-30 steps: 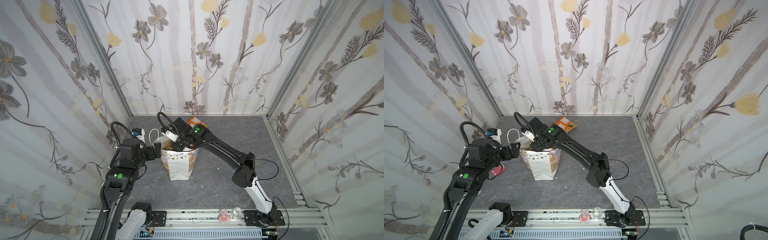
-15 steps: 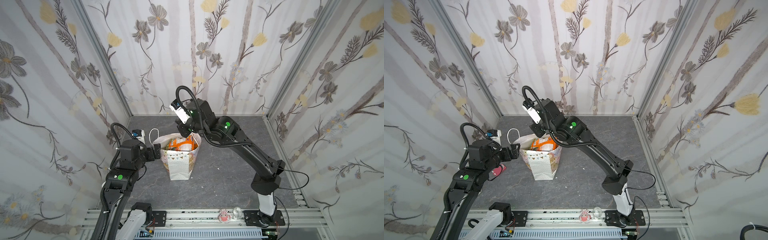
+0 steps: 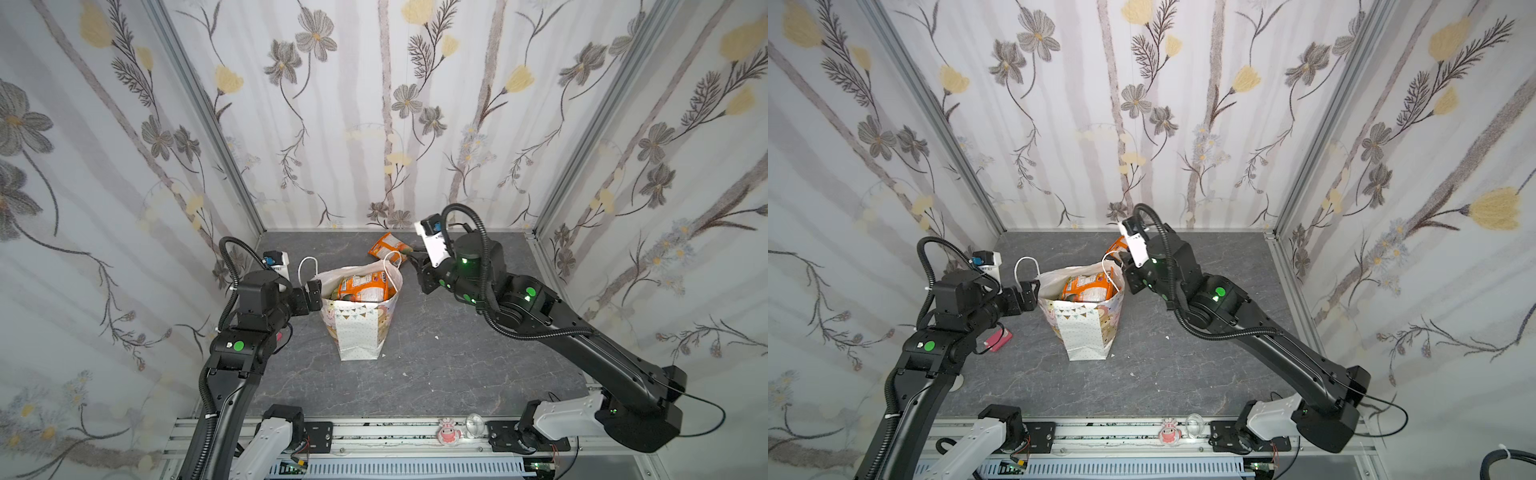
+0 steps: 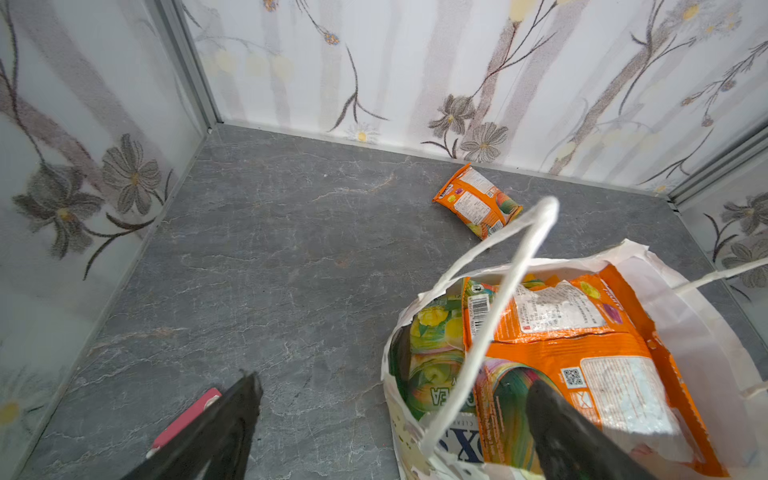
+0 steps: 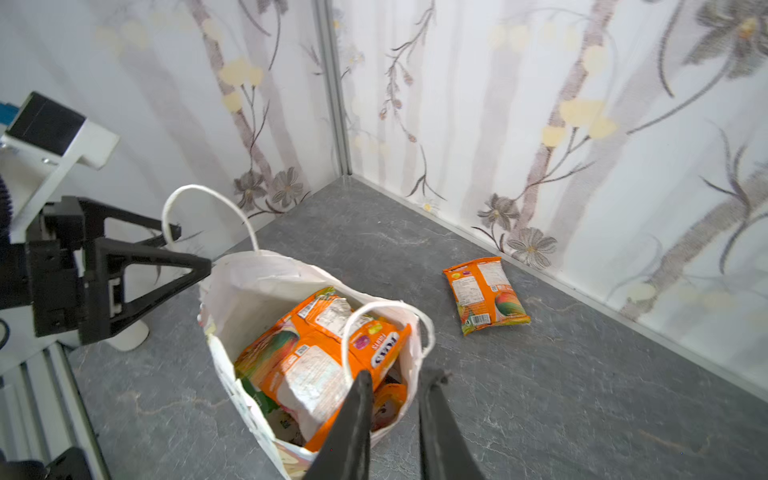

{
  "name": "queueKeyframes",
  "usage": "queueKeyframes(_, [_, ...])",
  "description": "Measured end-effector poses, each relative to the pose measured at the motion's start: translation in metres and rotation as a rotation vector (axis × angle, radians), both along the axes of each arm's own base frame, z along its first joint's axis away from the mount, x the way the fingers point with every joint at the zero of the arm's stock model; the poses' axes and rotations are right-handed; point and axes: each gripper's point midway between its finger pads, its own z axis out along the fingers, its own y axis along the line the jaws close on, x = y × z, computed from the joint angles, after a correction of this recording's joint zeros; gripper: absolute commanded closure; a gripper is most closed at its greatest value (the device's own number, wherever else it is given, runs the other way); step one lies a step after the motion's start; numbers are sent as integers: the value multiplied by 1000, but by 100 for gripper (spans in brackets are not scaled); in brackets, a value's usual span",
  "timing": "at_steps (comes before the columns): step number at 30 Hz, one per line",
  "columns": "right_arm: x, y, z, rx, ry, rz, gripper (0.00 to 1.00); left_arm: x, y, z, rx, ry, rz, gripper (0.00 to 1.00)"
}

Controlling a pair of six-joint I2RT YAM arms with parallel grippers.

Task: Place the snacks into the paper bag
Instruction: 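Open the right gripper and move it over the last orange pack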

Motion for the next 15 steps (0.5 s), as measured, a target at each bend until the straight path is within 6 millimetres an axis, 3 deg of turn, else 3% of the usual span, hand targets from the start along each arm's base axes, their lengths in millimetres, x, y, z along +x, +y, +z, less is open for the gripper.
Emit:
queueKeyframes(3, [17,-42,-22,79,34,-92,72,2,-3,-1,-15,11,-15,0])
queueKeyframes(7, [41,-84,-69,140,128,-197,76,1,-8,5,-39,4,-39,0])
queueKeyframes(12, [57,-96,-104,208,204,-192,65,0,-6,-1,-39,32,-31,0])
queueKeyframes(15, [74,-102,-127,237,246,-201,64,-4,-4,-5,-38,46,-26,0])
